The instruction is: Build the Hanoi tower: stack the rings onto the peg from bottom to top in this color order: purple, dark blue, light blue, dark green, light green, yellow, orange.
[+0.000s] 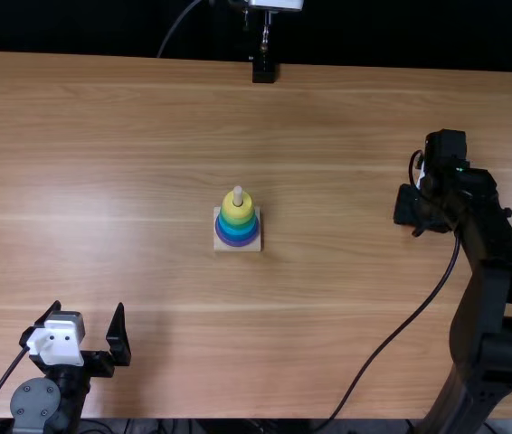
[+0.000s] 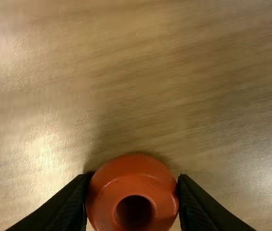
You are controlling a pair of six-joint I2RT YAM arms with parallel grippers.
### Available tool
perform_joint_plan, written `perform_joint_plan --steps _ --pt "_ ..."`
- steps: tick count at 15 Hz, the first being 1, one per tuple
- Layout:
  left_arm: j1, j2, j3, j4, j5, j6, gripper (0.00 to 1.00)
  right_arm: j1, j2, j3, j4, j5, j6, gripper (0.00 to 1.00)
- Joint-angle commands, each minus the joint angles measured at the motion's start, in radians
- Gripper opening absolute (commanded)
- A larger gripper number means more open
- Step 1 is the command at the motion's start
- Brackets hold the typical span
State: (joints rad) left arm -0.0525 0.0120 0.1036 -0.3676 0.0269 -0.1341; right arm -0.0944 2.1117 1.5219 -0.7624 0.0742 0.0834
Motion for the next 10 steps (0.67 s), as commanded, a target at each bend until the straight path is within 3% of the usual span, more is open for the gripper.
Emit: perform_joint_plan --steps 1,3,4,5,7,10 --pt "-0.004 -0.012 -0.104 -0.080 0.004 0.007 1.00 0.009 0.016 0.086 -0.065 -0.045 -0.001 0.00" --pt "-0.004 -0.012 -0.104 -0.080 0.004 0.007 1.00 0.084 -0.019 0.222 -0.240 -0.067 -0.006 0.00" --pt "-0.004 -0.012 -0.104 -0.080 0.004 0.007 1.00 0.127 -0.039 0.293 -0.321 -0.105 -0.010 0.00" --pt "-0.004 -0.012 -0.104 -0.080 0.004 0.007 1.00 0.173 -0.042 0.365 -0.413 -0.109 -0.015 0.00" --pt "-0.004 -0.012 -0.104 -0.080 0.004 0.007 1.00 0.285 -0.041 0.554 -0.577 -0.113 -0.058 0.00" --pt "-0.004 -0.012 -0.104 -0.080 0.004 0.007 1.00 0.436 -0.018 0.837 -0.722 -0.113 -0.067 0.00"
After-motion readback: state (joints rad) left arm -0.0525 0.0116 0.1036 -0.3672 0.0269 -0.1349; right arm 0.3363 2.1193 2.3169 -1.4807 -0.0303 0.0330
